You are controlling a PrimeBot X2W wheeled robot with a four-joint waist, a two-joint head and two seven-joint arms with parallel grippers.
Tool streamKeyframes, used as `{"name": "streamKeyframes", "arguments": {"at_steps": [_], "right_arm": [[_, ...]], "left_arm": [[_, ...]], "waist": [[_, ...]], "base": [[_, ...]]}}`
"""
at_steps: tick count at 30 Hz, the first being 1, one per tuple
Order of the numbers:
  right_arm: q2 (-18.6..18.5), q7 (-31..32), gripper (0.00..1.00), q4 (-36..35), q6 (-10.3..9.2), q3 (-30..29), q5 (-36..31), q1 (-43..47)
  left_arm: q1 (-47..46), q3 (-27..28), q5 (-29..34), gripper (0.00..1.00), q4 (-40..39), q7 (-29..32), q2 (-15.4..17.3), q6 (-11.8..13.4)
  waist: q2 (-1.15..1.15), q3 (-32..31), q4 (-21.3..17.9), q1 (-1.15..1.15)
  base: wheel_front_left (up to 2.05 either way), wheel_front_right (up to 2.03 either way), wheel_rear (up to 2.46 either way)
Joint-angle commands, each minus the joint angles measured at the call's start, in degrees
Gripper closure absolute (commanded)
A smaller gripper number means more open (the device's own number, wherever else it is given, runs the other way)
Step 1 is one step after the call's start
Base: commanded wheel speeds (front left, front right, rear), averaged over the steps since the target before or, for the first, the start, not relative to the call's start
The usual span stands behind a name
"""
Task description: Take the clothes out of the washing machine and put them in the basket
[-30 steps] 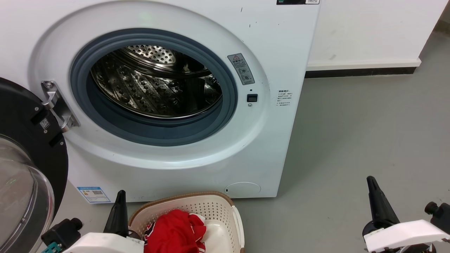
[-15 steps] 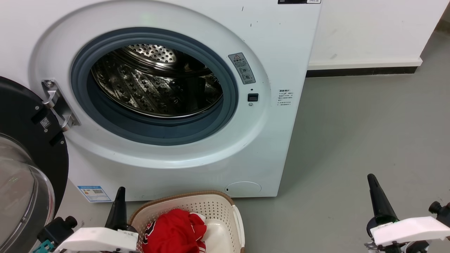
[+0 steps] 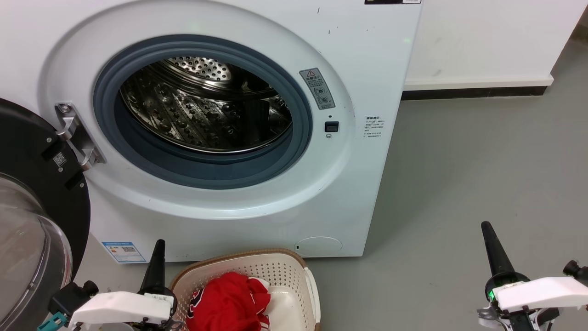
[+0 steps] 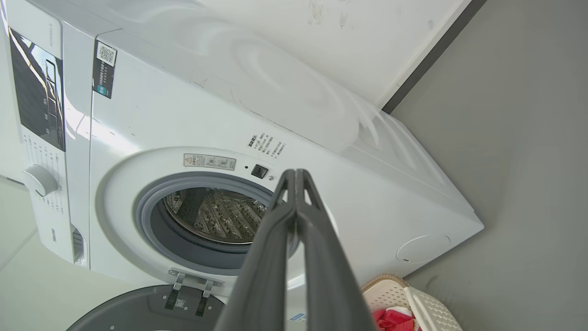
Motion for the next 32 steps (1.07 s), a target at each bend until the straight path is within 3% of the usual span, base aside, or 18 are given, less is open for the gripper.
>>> {"name": "streamKeyframes", "arguments": {"at_steps": [1, 32], "right_arm": [[-0.41, 0.28, 1.0, -0.13, 0.01, -0.21, 1.93, -1.47], [-0.23, 3.43, 1.0, 2.66, 0.01, -1.39, 18.48, -4.01]], "left_arm": [[-1.54, 0.34, -1.74, 1.0, -0.12, 0.43, 0.08, -0.47], [-4.2, 1.41, -18.36, 1.0, 2.41, 4.34, -0.03, -1.36]], "waist": [[0.0, 0.02, 0.02, -0.01], [0.0, 0.4, 0.34, -0.01]], "base": [[0.0, 0.0, 0.0], [0.0, 0.0, 0.0]]}}
